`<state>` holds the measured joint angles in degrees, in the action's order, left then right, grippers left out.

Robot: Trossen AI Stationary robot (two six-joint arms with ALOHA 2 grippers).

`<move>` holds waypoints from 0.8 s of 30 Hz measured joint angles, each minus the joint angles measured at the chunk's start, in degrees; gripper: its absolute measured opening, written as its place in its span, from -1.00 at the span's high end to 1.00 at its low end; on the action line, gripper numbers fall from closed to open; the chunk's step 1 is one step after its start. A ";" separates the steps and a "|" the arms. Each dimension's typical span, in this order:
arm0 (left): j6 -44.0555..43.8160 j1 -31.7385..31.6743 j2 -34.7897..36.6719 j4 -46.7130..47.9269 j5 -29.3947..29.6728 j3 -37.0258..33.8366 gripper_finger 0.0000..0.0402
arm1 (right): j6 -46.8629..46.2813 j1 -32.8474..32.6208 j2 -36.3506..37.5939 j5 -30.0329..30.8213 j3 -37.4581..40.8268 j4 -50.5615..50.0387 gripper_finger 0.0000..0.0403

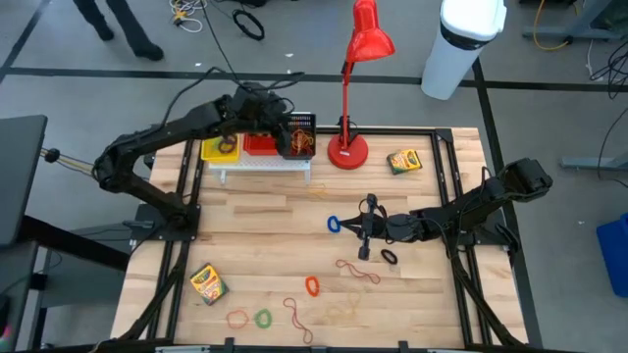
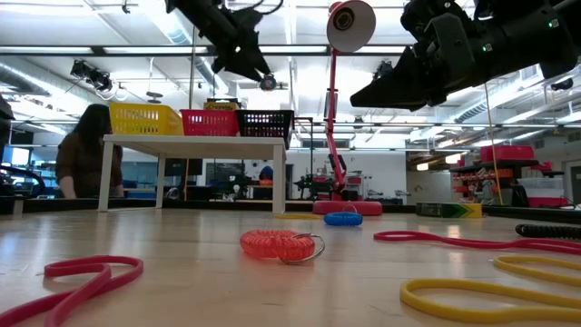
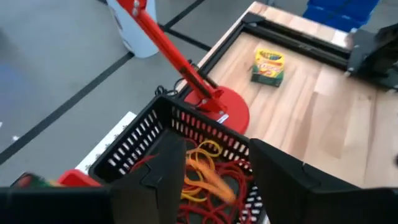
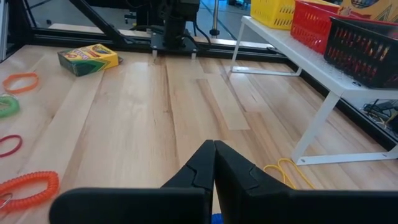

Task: Pick & Place Office Desk Supplies
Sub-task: Put the blue spring rubber band into the yellow bin on the shelf

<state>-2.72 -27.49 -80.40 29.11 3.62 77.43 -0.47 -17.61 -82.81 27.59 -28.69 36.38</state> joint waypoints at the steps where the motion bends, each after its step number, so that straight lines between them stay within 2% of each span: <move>1: -0.01 -0.16 -0.75 -0.14 -0.16 0.04 0.05 | 0.00 0.00 0.00 -0.04 0.00 0.00 0.92; 5: 1.05 -1.06 -4.55 -0.19 -2.09 0.02 0.01 | -0.02 0.00 0.00 -0.10 0.00 -0.04 0.92; 11: 9.09 0.49 -5.72 3.30 -1.98 3.73 0.07 | 0.07 0.00 0.00 -0.17 0.00 -0.20 0.92; 14: 14.75 3.70 -4.26 10.85 -2.34 5.27 0.23 | -2.29 0.00 0.00 -0.17 -0.01 -0.23 0.92; 18: 21.08 9.77 -0.50 15.20 -7.04 1.45 0.57 | -4.09 0.00 -0.46 -0.15 -0.07 -0.15 0.92; 22: 21.29 14.94 4.91 10.59 -13.62 -7.07 0.91 | -5.15 0.00 -2.02 -0.19 -0.11 0.25 0.92; 24: 20.77 16.99 8.28 5.79 -14.02 -12.67 0.96 | -5.38 0.00 -3.17 -0.18 -0.07 1.13 0.92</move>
<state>18.05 -10.50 -72.11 34.90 -10.40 64.76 -5.85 -17.61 -85.98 27.41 -28.75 37.51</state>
